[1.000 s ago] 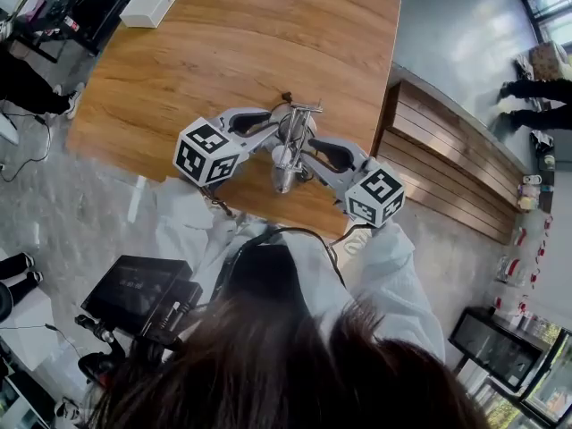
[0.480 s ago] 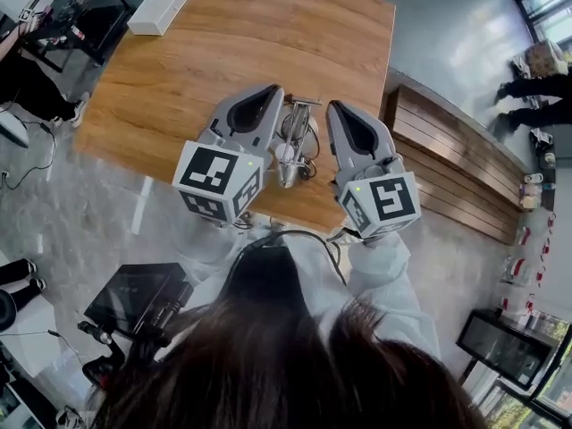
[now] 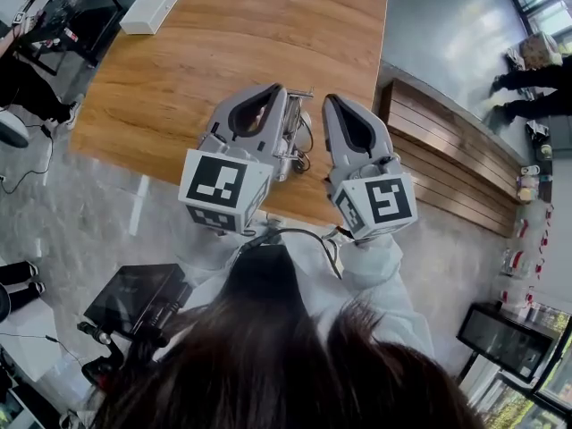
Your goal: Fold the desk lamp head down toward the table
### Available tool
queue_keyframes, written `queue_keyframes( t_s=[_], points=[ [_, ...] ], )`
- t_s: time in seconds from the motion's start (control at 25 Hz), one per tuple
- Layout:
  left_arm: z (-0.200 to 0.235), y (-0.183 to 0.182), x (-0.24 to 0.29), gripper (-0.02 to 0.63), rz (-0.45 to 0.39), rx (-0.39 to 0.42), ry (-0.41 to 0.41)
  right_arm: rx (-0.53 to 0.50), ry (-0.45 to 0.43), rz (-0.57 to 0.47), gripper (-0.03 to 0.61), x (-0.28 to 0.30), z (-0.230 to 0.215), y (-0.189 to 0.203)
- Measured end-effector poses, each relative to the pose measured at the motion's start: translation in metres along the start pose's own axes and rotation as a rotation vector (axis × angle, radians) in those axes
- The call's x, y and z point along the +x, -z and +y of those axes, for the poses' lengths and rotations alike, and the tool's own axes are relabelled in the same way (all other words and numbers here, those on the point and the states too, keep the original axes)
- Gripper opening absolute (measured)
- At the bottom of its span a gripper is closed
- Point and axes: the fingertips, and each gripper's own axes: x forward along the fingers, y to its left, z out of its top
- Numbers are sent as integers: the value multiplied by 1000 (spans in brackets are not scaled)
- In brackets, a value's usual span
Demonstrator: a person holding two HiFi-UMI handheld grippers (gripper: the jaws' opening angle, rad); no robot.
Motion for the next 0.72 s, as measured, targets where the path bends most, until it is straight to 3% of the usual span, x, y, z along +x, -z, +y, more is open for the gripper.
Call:
queue_keyframes(
  t_s=[0.72],
  points=[
    [1, -2, 2, 3, 7, 21, 2, -6, -11, -6, 0, 7, 4, -2]
  ],
)
